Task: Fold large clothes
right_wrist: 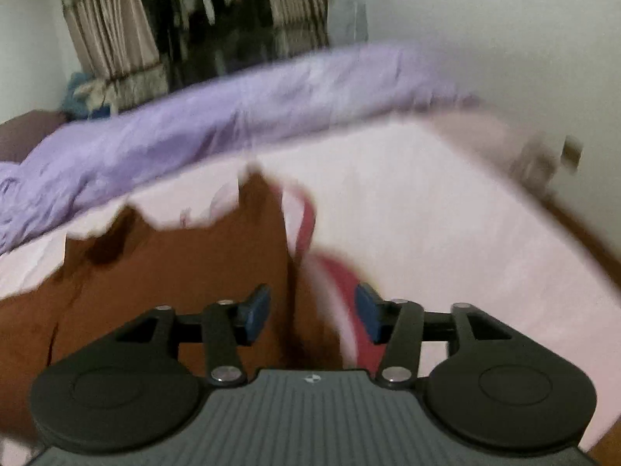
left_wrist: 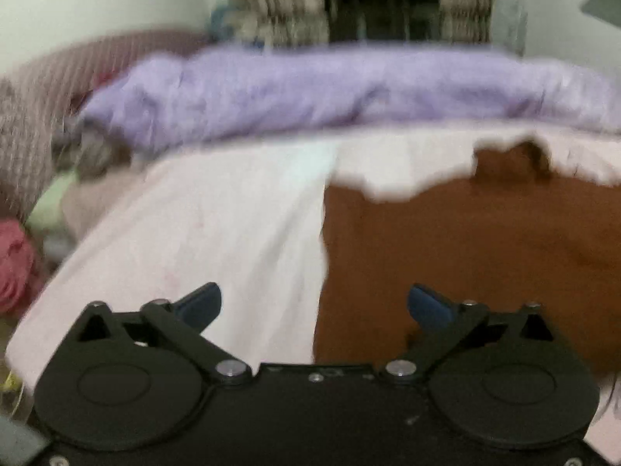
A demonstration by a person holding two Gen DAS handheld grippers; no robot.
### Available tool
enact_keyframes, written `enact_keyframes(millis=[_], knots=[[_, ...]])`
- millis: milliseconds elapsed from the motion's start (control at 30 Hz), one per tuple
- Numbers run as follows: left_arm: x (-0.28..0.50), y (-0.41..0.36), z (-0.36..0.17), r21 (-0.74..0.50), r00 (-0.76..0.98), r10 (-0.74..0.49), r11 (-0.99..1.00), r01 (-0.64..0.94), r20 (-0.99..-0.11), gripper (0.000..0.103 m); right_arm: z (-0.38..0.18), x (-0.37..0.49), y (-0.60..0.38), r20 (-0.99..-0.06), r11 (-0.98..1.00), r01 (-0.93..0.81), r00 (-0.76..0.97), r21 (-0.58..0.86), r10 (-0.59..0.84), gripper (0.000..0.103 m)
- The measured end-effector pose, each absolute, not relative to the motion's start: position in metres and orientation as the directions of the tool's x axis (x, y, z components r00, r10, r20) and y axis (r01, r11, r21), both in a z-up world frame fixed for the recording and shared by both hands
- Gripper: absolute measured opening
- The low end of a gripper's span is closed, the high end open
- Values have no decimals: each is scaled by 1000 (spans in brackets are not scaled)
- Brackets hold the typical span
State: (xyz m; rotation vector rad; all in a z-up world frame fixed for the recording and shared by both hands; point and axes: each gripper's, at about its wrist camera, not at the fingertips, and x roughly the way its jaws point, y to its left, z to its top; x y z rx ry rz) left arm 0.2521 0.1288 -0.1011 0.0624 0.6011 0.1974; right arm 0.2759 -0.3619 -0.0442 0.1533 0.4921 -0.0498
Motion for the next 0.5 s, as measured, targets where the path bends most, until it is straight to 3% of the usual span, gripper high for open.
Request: enact_keyframes(millis=[33,167,300,333,367,400,433,467,500], knots=[[259,130,-99,92,814,184,983,-160,-550,103,-40,280,-358,-452,990,67,892,126,-3,101],[312,137,-103,5,815,116,990,-138,-567,103,-37,321,-343,-425,998,13,905,66,16,101],[369,140,-132,-46,764,89,987,-154,-638,103,-53,362,-331,-489,998,-50,871,26,56,101],[373,138,-141,-57,753,87,985,-163,-652,103,-58,373,-327,-524,997,-80,849,3,70,97],[384,138,-147,-63,745,84,984,-167,-662,103,-68,386,-324,-552,996,-86,832,-35,53,86],[385,137,-147,-64,744,79,985,-161,-664,103,-77,393,-319,-568,996,-68,822,-64,19,49],[390,138,-152,-60,747,81,985,-160,-660,89,-86,400,-319,-582,996,-53,813,-69,3,22],[393,137,-155,-44,750,98,985,-166,-654,68,-92,402,-321,-574,998,-38,819,-40,8,13],[395,136,-156,-31,747,109,985,-172,-656,30,-95,399,-324,-554,1000,-8,832,1,7,12]])
